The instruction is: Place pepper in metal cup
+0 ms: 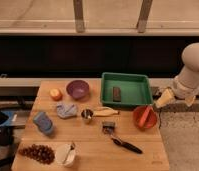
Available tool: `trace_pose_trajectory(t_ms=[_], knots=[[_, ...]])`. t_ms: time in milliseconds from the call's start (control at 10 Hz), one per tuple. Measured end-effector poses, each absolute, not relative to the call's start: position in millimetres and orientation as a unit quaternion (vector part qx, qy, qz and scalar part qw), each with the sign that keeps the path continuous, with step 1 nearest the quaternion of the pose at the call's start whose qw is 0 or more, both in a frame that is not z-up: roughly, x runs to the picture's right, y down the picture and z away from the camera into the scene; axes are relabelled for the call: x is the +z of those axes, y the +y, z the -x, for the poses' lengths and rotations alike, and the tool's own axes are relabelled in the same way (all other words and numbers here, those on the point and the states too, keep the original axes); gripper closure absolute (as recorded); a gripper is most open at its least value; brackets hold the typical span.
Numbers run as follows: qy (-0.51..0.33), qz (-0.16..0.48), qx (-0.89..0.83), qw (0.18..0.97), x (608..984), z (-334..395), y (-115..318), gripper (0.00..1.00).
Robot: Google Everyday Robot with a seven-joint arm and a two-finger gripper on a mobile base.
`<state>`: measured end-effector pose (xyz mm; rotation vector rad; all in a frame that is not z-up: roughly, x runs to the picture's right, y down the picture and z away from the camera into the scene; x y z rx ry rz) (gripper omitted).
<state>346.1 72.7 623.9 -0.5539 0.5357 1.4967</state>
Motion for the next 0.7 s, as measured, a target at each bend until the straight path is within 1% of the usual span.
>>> trace_pose_trajectory(t_ms=[200,500,700], knots=[[0.238,0.246,0.662,0.667,623.9,-345.0,73.6,0.2],[0.227,0.251,0.63,0.699,631.4,-323.6,73.7,0.2],[0.224,0.251,0.626,0.704,630.9,-322.5,74.6,0.2]])
